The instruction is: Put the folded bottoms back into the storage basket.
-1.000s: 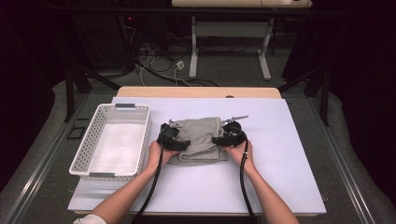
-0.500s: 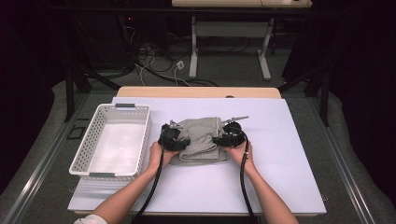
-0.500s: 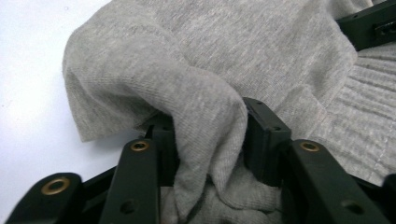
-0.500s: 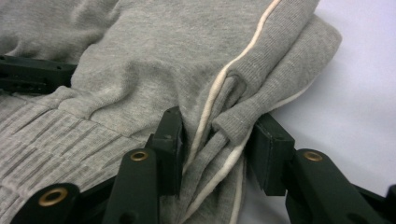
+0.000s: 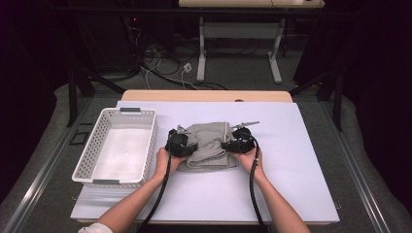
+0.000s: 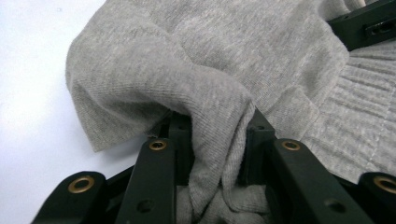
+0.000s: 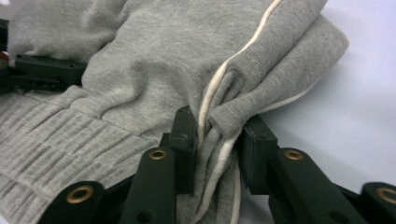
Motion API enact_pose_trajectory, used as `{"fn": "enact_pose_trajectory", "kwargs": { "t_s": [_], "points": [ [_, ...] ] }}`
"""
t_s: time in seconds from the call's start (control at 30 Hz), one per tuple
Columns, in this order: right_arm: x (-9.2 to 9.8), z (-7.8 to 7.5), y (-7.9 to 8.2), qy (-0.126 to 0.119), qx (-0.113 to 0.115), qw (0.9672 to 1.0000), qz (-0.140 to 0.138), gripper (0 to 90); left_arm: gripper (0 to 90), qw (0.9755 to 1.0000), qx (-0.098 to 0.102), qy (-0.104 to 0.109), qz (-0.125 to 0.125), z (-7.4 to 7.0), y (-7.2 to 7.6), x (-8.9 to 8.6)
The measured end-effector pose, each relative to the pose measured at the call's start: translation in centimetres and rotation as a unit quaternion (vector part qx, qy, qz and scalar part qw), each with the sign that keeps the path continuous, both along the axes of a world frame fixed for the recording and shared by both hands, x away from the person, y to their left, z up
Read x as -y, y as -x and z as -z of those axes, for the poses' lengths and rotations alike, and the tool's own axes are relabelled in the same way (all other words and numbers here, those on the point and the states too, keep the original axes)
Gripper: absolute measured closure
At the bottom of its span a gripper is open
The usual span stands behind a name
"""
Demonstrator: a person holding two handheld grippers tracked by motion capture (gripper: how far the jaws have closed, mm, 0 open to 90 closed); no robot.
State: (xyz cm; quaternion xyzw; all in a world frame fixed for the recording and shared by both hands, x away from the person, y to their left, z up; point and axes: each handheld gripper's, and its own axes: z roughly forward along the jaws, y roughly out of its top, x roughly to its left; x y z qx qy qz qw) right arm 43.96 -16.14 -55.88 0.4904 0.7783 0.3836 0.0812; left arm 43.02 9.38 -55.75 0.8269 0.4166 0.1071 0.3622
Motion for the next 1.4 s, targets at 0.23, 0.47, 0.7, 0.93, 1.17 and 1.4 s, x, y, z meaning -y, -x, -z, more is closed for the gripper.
{"fn": "enact_pose_trajectory", "kwargs": {
  "t_s": [0.23,0.47,0.7,0.93,1.17,1.4],
  "points": [
    [0.1,0.0,0.1,-0.008,0.003,1.0,-0.003,74.3,74.3,0.9999,-0.002,0.01,0.002,0.0,-0.1,-0.2],
    [0.0,-0.1,0.2,-0.01,0.003,0.9999,0.0,75.3,75.2,0.9998,-0.005,0.021,0.005,0.0,-0.2,-0.5],
    [-0.1,-0.3,0.4,-0.002,0.013,0.9999,-0.002,76.2,75.4,0.9996,-0.003,0.027,0.005,-0.2,-0.2,-0.6],
    [0.0,-0.5,0.6,-0.006,0.02,0.9998,-0.004,76.3,75.3,0.9993,-0.001,0.036,0.003,-0.2,-0.2,-0.8],
    [-0.2,-1.0,0.9,0.006,0.032,0.9994,-0.006,76.5,75.8,0.9992,0.005,0.04,0.006,-0.7,-0.1,-0.9],
    [-0.4,-1.8,1.3,0.015,0.049,0.9986,-0.012,76.6,75.9,0.999,0.012,0.043,0.009,-1.4,0.1,-1.0]
  ]
}}
